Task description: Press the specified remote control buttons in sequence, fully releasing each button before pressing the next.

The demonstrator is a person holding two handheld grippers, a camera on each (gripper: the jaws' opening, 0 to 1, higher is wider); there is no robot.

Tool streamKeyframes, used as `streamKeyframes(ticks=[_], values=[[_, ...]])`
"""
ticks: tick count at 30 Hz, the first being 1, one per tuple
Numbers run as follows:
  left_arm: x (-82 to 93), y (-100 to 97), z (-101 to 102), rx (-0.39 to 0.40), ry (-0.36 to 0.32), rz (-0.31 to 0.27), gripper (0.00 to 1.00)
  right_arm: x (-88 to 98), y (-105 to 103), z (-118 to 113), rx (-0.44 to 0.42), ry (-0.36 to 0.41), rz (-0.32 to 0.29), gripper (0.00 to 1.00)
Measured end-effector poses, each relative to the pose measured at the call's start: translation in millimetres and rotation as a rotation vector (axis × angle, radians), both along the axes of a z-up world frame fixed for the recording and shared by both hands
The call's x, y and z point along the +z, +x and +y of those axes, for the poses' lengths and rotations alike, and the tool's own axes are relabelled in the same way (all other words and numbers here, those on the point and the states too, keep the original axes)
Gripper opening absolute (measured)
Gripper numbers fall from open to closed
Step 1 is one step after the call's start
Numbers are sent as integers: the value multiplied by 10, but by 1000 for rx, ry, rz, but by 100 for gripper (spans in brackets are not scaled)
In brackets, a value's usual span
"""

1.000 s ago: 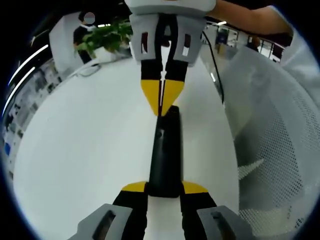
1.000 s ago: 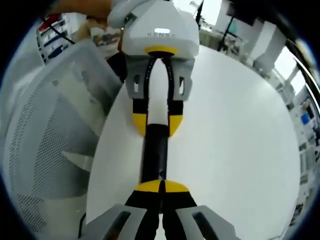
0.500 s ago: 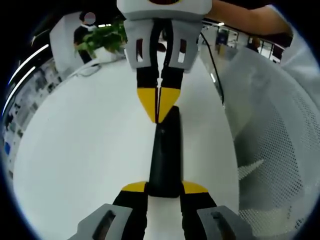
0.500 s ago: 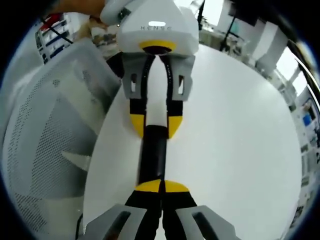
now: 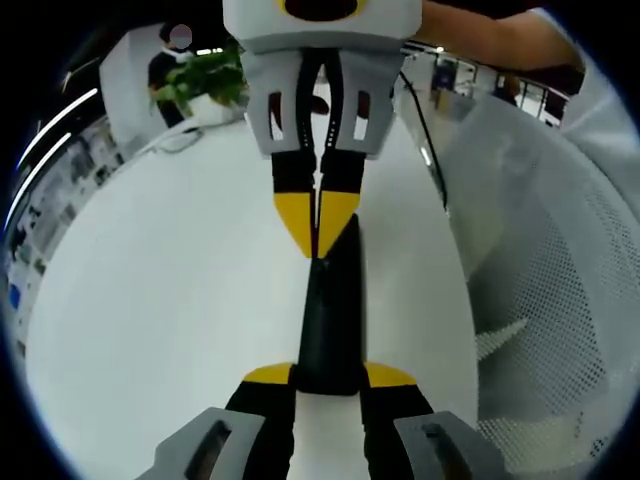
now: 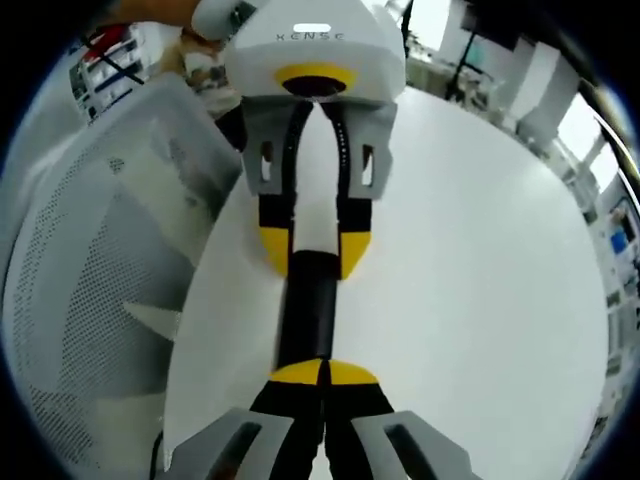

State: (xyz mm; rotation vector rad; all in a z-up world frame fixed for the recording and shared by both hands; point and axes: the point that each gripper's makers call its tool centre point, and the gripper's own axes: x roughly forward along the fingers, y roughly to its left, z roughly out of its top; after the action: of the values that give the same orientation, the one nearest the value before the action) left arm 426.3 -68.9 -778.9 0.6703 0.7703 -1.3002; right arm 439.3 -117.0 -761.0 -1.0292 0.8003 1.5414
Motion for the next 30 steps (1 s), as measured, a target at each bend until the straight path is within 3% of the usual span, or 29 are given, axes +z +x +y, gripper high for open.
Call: streamKeyframes(ticks=[30], values=[[1,-7,3,5,-12,1,24,-113,-33,2,15,-30,28,0]])
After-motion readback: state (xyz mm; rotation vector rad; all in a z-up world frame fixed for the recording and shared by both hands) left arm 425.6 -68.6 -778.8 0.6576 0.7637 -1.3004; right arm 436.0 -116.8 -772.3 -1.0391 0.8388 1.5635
